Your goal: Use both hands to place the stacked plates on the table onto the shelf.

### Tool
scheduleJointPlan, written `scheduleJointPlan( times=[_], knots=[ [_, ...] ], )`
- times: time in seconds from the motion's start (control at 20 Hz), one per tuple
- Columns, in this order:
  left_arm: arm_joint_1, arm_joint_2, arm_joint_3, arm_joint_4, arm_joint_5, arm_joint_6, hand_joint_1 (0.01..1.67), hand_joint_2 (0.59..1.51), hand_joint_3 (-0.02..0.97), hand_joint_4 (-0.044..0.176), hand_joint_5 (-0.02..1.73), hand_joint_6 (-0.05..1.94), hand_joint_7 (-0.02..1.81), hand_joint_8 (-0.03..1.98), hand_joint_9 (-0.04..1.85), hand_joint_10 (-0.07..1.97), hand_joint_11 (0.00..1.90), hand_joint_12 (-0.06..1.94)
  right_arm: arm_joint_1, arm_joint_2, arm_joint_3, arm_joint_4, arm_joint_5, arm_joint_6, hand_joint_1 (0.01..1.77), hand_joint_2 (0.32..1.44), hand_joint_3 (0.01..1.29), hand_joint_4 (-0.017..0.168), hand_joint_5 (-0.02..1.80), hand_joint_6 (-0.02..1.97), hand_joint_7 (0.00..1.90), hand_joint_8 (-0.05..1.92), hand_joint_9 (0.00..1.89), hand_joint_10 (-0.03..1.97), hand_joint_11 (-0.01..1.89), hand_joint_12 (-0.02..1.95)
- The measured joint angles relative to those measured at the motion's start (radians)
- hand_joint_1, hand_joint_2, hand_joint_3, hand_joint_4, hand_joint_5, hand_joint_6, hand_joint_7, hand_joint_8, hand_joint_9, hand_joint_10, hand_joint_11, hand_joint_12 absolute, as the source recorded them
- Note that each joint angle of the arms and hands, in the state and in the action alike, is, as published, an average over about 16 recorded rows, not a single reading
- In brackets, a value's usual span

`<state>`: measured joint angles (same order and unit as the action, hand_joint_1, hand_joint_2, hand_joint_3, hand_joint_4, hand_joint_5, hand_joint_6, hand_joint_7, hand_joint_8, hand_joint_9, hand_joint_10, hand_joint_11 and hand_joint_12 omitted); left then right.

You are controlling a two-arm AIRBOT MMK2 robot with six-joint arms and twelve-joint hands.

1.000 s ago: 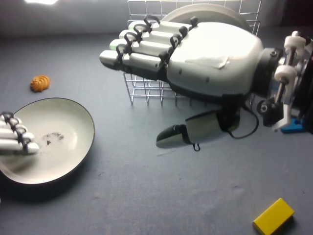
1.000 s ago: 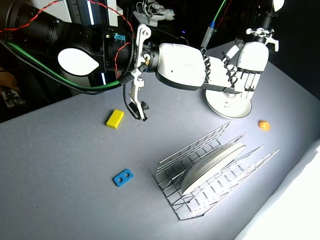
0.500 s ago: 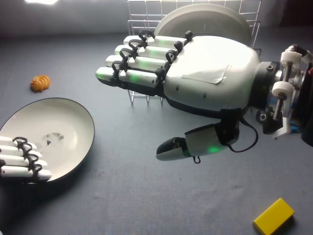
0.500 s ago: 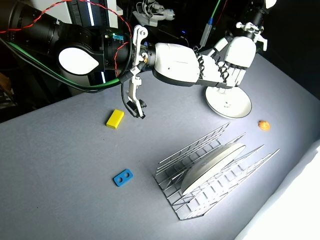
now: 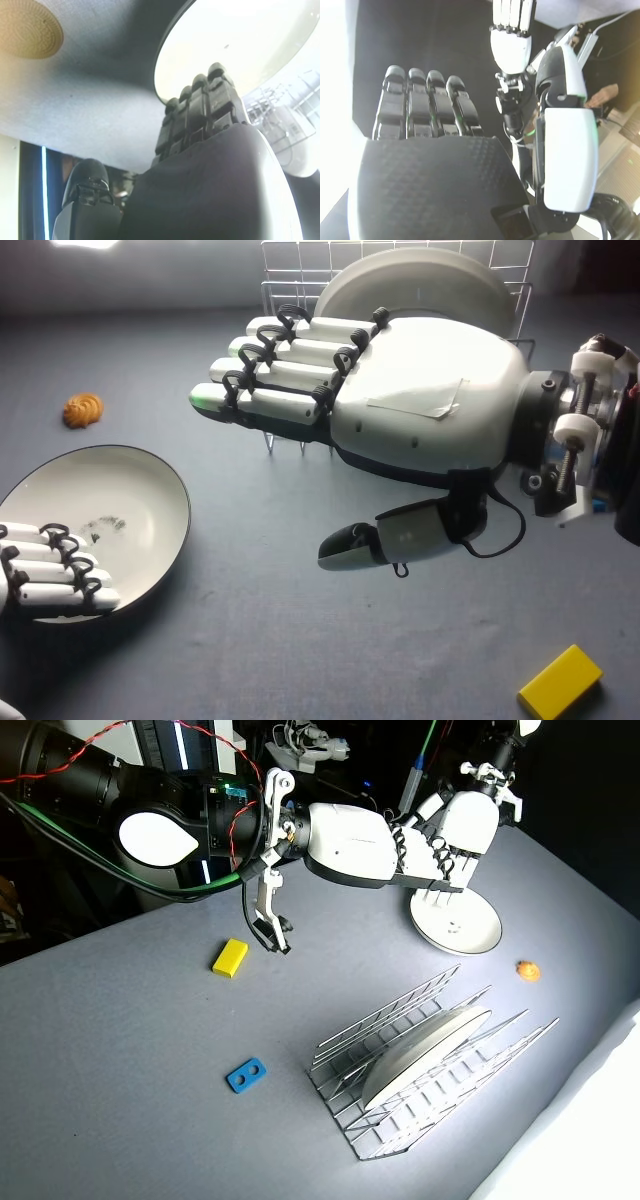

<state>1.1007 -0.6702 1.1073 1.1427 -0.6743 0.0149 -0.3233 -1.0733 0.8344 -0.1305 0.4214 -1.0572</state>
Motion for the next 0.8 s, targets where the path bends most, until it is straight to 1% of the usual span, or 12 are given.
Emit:
scheduleJointPlan(
  times=[0.55,0.8],
  knots=[
    [-0.026,0.001,-0.064,0.000,0.022,0.007,0.02,1.156,0.017,-0.010,0.02,0.02,0.02,0.00,0.02,0.01,0.02,0.01,-0.003,0.000,-0.007,-0.005,0.001,-0.003,0.75,1.00,0.01,0.003,0.02,0.03,0.02,0.01,0.02,-0.01,0.02,0.00],
    [-0.040,0.001,-0.085,0.001,0.029,0.009,0.02,1.156,0.016,-0.008,0.03,0.02,0.02,0.00,0.02,0.01,0.02,0.01,-0.006,0.000,-0.009,-0.005,0.001,-0.003,0.75,0.99,0.01,0.001,0.02,0.03,0.02,0.01,0.02,-0.01,0.02,0.00]
  ],
)
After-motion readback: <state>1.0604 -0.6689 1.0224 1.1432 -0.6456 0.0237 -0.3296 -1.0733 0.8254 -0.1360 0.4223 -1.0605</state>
